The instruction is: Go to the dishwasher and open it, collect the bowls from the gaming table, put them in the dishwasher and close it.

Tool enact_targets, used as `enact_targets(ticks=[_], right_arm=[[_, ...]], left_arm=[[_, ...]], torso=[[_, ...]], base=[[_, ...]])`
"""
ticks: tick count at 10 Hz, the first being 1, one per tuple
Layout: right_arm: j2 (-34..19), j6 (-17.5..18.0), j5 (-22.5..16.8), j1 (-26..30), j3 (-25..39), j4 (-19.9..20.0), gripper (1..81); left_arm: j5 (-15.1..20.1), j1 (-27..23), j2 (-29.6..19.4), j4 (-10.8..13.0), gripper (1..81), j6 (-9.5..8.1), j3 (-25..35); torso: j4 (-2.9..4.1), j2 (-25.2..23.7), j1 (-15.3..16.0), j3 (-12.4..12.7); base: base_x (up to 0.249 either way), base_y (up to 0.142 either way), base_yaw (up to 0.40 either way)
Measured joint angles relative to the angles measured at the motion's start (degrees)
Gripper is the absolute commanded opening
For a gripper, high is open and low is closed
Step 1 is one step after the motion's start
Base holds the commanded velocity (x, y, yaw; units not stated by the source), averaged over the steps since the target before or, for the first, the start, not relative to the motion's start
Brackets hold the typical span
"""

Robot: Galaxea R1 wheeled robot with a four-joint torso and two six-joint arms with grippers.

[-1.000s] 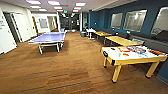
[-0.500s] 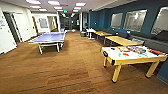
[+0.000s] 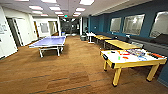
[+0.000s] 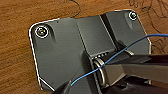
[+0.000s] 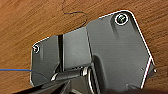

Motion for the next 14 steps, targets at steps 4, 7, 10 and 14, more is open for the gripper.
enact_targets(ticks=[4, 7, 10, 14], right_arm=[[0.0, 0.0, 0.0, 0.0, 0.0, 0.0, 81.1], [0.0, 0.0, 0.0, 0.0, 0.0, 0.0, 81.1], [0.0, 0.0, -0.1, -0.2, 0.0, 0.0, 81.1], [0.0, 0.0, 0.1, 0.2, 0.0, 0.0, 81.1]], left_arm=[[0.0, 0.0, 0.0, 0.0, 81.1, 0.00, 0.0], [0.0, 0.0, -0.2, 0.0, 81.1, -0.04, 0.0], [-0.1, 0.0, -0.4, 0.0, 81.1, -0.04, -0.1], [0.1, 0.2, -0.3, 0.0, 81.1, -0.04, -0.2]], torso=[[0.00, 0.0, 0.0, 0.0], [0.00, 0.0, 0.0, 0.0], [0.00, 0.0, 0.0, 0.0], [0.00, 0.0, 0.0, 0.0]], base=[[0.000, 0.000, 0.000], [0.000, 0.000, 0.158], [0.000, 0.000, 0.178], [0.000, 0.000, 0.095]])
